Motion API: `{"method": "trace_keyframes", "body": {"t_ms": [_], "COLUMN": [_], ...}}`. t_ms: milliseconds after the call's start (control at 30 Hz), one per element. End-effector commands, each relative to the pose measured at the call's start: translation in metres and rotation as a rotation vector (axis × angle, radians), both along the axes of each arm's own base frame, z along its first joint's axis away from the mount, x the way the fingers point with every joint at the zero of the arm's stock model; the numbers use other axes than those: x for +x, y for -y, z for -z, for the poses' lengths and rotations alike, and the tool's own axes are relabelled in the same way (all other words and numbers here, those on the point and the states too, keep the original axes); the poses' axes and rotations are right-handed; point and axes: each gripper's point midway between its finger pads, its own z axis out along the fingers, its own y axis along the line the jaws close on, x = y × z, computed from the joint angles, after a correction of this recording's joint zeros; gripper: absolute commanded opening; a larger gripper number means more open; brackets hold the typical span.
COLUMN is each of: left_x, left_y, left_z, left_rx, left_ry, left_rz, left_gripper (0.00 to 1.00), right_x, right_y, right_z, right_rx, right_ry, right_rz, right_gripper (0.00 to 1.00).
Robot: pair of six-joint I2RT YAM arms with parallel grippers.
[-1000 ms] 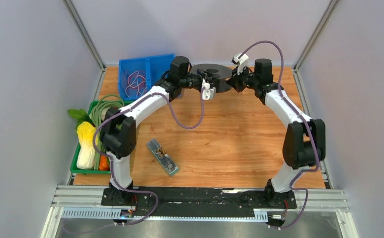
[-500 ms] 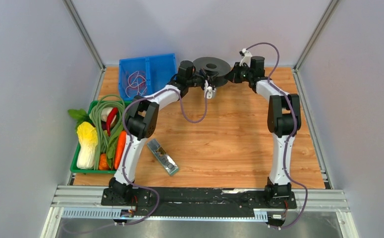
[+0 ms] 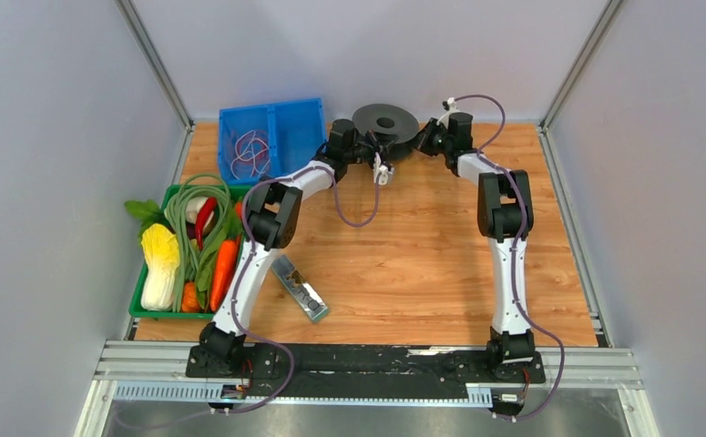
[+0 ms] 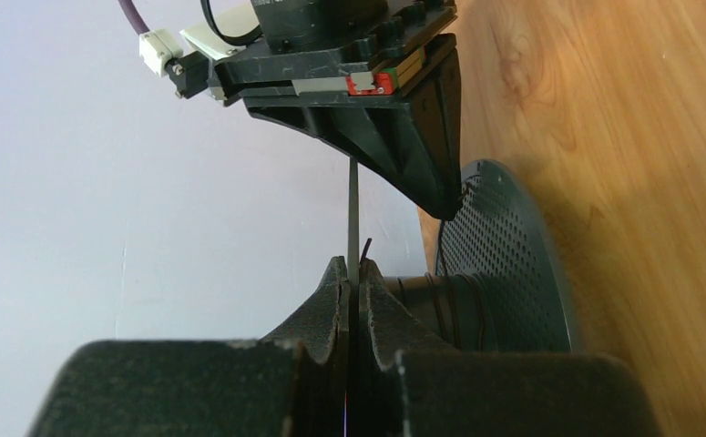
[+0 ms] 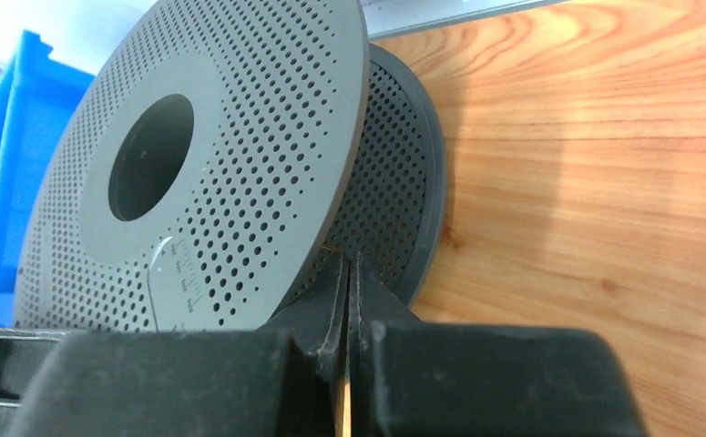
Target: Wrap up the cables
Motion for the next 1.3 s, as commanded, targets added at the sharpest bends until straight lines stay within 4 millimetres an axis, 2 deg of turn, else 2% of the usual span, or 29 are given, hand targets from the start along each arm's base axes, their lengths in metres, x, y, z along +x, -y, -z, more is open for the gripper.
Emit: {"method": "trace_keyframes", "body": {"t_ms": [0, 100, 200, 233, 267, 367, 700, 933, 1067, 1267], "left_x": [0.005, 0.011, 0.010, 0.007, 0.005, -0.003, -0.022, -0.048, -0.055, -0.059], "left_y": [0.008, 0.006, 0.003, 0.002, -0.001, -0.005, -0.014, -0.018, -0.022, -0.024], "left_z": [-0.035, -0.025, -0.018, -0.017, -0.013, -0.006, -0.007, -0.024, -0.032, -0.032], "left_rx": [-0.041, -0.034, -0.017, -0.012, 0.002, 0.026, 0.034, 0.012, 0.008, 0.007], "left_ry": [0.162, 0.161, 0.144, 0.134, 0.123, 0.091, 0.011, -0.048, -0.056, -0.051], "left_rz": [0.070, 0.065, 0.067, 0.072, 0.075, 0.078, 0.089, 0.130, 0.129, 0.122], "left_gripper": [0.00, 0.02, 0.35, 0.43, 0.46, 0.47, 0.53, 0.56, 0.56, 0.56], "right_x": [0.022, 0.025, 0.027, 0.027, 0.027, 0.028, 0.028, 0.027, 0.022, 0.012], "right_y": [-0.008, -0.008, -0.009, -0.009, -0.009, -0.009, -0.011, -0.013, -0.018, -0.024], "right_z": [-0.025, -0.020, -0.016, -0.016, -0.015, -0.013, -0.010, -0.009, -0.015, -0.040], "right_rx": [0.089, 0.121, 0.141, 0.146, 0.148, 0.157, 0.185, 0.198, 0.240, 0.303], "right_ry": [0.056, 0.033, 0.021, 0.018, 0.017, 0.010, -0.005, -0.008, -0.003, 0.038], "right_rz": [0.067, 0.084, 0.089, 0.091, 0.093, 0.098, 0.100, 0.093, 0.062, 0.006], "right_gripper": [0.00, 0.00, 0.00, 0.00, 0.00, 0.00, 0.00, 0.00, 0.00, 0.00]}}
